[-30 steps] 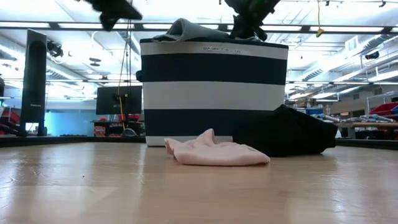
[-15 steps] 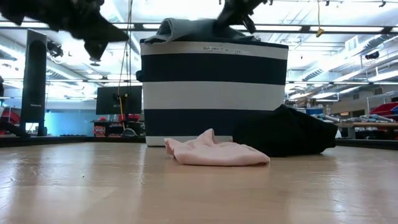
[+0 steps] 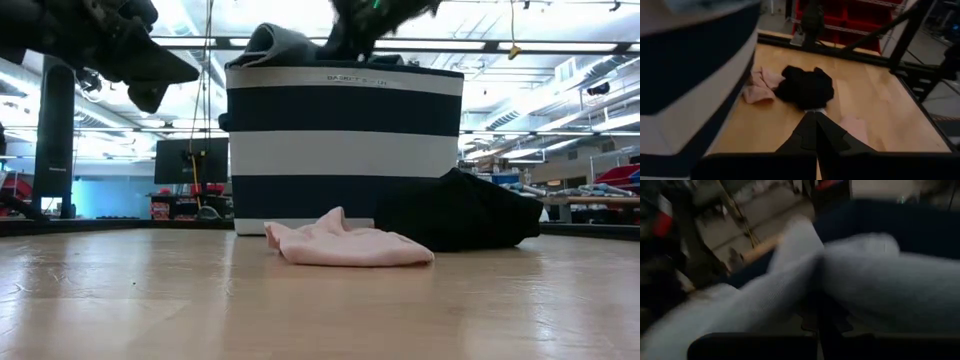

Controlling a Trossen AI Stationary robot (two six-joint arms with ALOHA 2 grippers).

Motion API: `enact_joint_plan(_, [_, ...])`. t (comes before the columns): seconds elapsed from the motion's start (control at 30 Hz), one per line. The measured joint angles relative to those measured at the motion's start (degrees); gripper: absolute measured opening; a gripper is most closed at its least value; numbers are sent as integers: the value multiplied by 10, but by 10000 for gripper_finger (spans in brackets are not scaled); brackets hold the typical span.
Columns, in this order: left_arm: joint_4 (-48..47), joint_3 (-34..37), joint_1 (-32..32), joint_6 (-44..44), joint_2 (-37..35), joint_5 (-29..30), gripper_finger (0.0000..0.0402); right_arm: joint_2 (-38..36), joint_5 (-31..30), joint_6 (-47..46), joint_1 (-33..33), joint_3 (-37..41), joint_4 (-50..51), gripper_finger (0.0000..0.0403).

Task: Sort clothes
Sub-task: Put the light blue pants into the blue organizer bin, then put the black underwear into the blue organizer bin

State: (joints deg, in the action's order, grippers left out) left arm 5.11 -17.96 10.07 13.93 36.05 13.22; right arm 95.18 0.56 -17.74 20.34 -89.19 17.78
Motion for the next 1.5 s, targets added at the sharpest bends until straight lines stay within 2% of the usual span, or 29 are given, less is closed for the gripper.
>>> enact_joint_plan(0.2, [-2, 6, 2, -2, 0, -8, 0, 86, 12, -17, 35, -26, -7, 0])
enact_joint_plan(0.53, [-8, 6, 2, -3, 3, -8, 4, 215, 12, -37, 80, -162, 198, 0])
enact_joint_plan(0.83, [-10, 6, 2, -4, 3, -8, 5, 254, 12, -33, 83, -171, 259, 1])
enact_joint_plan(1.07, [-7, 6, 2, -3, 3, -8, 5, 235, 16, 15, 82, -167, 272, 28])
enact_joint_plan(1.5, [-8, 6, 2, -2, 3, -8, 6, 91, 18, 30, 74, -167, 328, 142])
